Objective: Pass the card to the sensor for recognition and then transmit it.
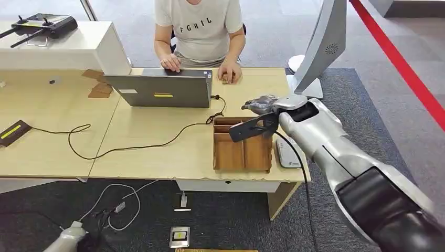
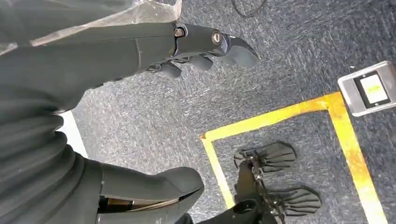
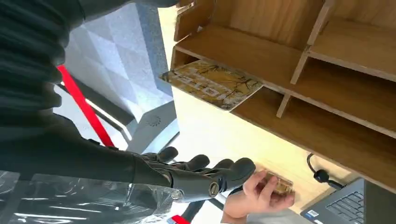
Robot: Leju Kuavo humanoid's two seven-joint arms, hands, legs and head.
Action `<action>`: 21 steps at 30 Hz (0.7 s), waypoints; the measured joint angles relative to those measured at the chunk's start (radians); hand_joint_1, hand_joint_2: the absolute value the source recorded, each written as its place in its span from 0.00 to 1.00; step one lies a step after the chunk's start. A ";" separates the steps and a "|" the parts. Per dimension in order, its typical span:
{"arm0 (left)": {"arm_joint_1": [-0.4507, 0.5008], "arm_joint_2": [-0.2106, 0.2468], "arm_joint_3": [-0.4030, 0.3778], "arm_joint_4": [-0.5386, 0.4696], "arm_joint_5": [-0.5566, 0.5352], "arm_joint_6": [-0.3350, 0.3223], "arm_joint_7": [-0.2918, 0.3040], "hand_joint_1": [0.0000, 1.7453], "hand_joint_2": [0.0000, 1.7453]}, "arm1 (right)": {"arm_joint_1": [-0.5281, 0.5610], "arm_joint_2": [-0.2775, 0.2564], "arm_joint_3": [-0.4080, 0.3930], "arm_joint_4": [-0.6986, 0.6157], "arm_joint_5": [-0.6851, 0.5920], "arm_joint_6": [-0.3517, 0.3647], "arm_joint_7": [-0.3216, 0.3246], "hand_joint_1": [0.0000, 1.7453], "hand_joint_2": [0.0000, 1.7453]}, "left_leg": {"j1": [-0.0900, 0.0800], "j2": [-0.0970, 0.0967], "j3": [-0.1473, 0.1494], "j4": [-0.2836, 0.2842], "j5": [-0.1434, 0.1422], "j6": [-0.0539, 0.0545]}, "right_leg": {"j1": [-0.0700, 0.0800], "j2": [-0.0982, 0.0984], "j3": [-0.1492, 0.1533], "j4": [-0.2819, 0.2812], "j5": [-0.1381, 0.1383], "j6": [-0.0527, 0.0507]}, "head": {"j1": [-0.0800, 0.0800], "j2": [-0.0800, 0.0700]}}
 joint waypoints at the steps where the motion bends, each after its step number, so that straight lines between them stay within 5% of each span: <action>1: -0.001 0.000 0.000 0.000 0.000 0.000 0.000 0.00 1.00 | 0.000 -0.001 0.000 0.000 0.000 0.000 -0.002 0.00 1.00 | 0.000 0.000 0.000 0.000 0.000 0.000 | 0.000 0.000 0.000 0.000 0.000 0.000 | 0.000 0.000; 21: -0.009 0.000 -0.003 0.006 0.006 -0.010 0.005 0.00 1.00 | 0.000 -0.005 0.000 0.000 -0.004 0.006 -0.010 0.00 1.00 | 0.000 0.000 0.000 0.000 0.000 0.000 | 0.000 0.000 0.000 0.000 0.000 0.000 | 0.000 0.000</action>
